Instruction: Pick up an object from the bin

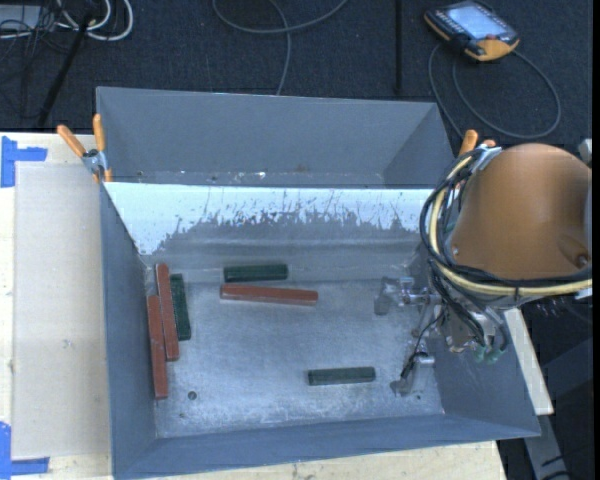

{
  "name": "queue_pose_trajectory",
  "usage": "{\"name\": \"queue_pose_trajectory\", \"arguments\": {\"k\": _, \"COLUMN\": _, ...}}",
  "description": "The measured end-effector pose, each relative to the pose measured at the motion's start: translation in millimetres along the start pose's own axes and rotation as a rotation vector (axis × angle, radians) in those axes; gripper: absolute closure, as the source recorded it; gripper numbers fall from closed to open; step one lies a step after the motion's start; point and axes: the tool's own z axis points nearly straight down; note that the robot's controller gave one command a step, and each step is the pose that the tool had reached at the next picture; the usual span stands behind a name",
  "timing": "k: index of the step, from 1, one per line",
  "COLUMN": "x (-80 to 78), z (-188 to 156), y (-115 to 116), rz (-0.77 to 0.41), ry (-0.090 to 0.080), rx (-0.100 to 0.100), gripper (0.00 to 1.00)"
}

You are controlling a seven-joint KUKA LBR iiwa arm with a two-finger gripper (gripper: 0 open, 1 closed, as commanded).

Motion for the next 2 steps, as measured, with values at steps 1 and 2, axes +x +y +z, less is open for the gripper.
{"name": "queue_pose_trajectory", "arguments": {"k": 1, "x": 0.0, "z": 0, "y": 0, "rz": 0.000, "ry": 0.000, "rx": 0.000, "gripper": 0.00}}
{"name": "queue_pose_trajectory", "arguments": {"k": 2, "x": -15.2, "z": 41, "y": 22, "rz": -0.016, "ry": -0.010, "rx": 0.000, "gripper": 0.00}}
